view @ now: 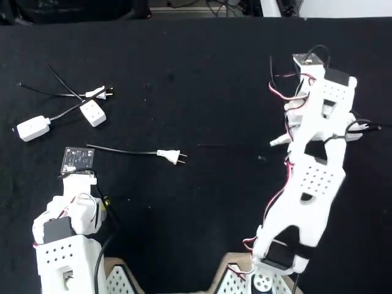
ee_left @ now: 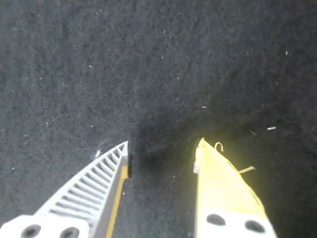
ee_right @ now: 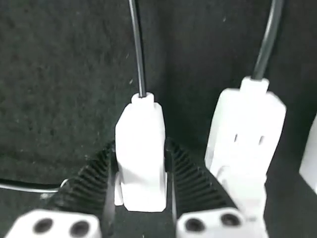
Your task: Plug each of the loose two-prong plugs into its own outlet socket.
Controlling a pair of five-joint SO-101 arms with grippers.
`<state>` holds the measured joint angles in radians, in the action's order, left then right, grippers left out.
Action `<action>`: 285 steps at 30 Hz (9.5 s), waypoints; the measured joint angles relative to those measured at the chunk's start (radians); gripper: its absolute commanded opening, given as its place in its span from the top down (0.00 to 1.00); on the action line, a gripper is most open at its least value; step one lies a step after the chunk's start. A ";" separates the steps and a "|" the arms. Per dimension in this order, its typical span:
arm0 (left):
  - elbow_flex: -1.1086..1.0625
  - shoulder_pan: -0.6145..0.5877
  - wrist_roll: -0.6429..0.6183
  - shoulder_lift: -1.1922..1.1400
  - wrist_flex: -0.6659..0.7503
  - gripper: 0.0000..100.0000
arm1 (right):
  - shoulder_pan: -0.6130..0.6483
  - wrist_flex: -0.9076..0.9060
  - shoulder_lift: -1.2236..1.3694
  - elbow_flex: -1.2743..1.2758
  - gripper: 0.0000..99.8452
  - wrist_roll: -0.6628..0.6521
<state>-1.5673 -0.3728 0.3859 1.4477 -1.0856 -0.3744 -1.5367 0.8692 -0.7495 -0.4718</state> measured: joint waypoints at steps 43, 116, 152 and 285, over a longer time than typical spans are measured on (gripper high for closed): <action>0.000 0.000 0.000 0.000 0.000 0.78 | 0.453 0.124 -0.954 0.882 0.87 0.183; 1.766 -0.261 0.436 -1.844 0.023 0.77 | 0.855 1.094 -1.260 1.864 0.87 0.431; 2.337 -0.288 0.539 -2.265 -0.278 0.77 | 0.855 1.094 -1.260 1.864 0.87 0.433; 2.455 -0.040 0.068 -2.306 -0.468 0.77 | 0.855 1.096 -1.260 1.864 0.87 0.433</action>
<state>0.8876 -0.4127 0.4534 -0.8585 -1.5535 0.4803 -0.4411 -0.3905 1.1147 -0.0391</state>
